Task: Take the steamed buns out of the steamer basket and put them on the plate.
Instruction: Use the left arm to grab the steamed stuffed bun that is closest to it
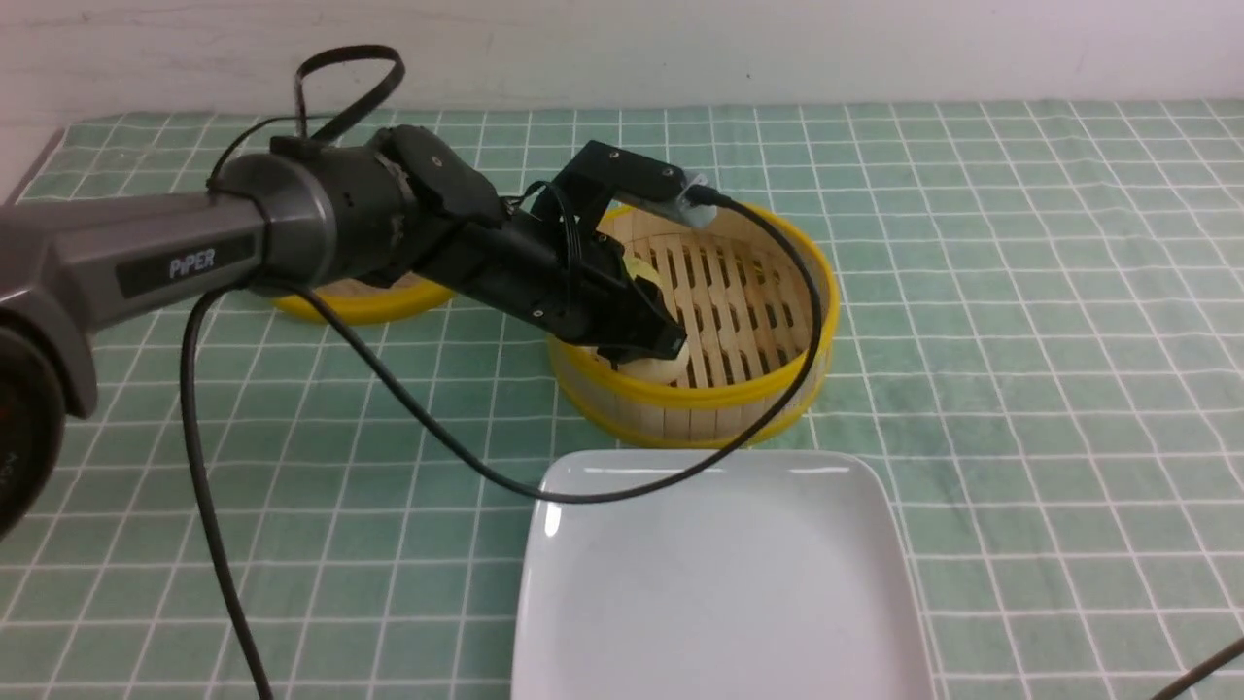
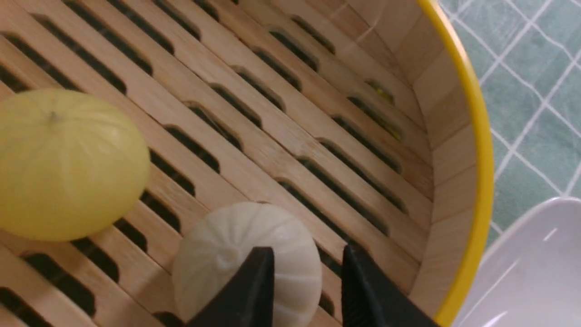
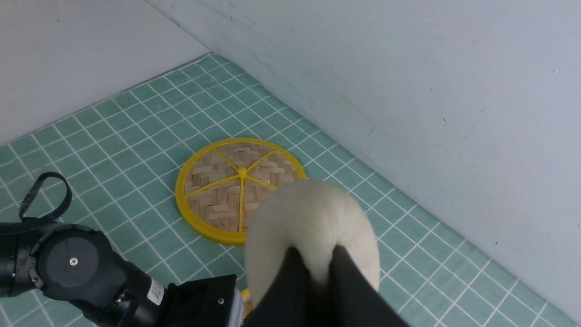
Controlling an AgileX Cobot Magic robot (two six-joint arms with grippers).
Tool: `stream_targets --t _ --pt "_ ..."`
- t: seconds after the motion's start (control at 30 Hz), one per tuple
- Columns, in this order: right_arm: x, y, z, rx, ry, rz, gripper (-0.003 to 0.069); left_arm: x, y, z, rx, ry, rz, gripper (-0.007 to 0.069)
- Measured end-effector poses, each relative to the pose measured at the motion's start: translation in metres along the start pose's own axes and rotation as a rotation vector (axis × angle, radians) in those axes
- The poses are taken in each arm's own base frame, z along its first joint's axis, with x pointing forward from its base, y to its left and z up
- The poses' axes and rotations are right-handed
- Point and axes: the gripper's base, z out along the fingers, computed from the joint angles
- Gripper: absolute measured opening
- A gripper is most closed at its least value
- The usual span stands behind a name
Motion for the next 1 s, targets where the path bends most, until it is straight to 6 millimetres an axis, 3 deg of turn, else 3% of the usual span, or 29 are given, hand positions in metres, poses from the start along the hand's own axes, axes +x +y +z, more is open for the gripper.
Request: stream_targets --t 0.33,0.7,1.0 --pt "0.000 0.000 0.000 -0.003 -0.001 -0.017 0.0029 -0.002 -0.002 -0.001 0.022 -0.012 -0.062 0.0425" --pt "0.000 0.000 0.000 -0.003 -0.001 -0.026 0.0029 -0.020 -0.011 -0.026 0.012 -0.093 -0.056 0.0433" --pt "0.000 0.000 0.000 -0.004 -0.001 -0.026 0.0029 -0.017 -0.007 -0.023 -0.012 -0.076 -0.035 0.0433"
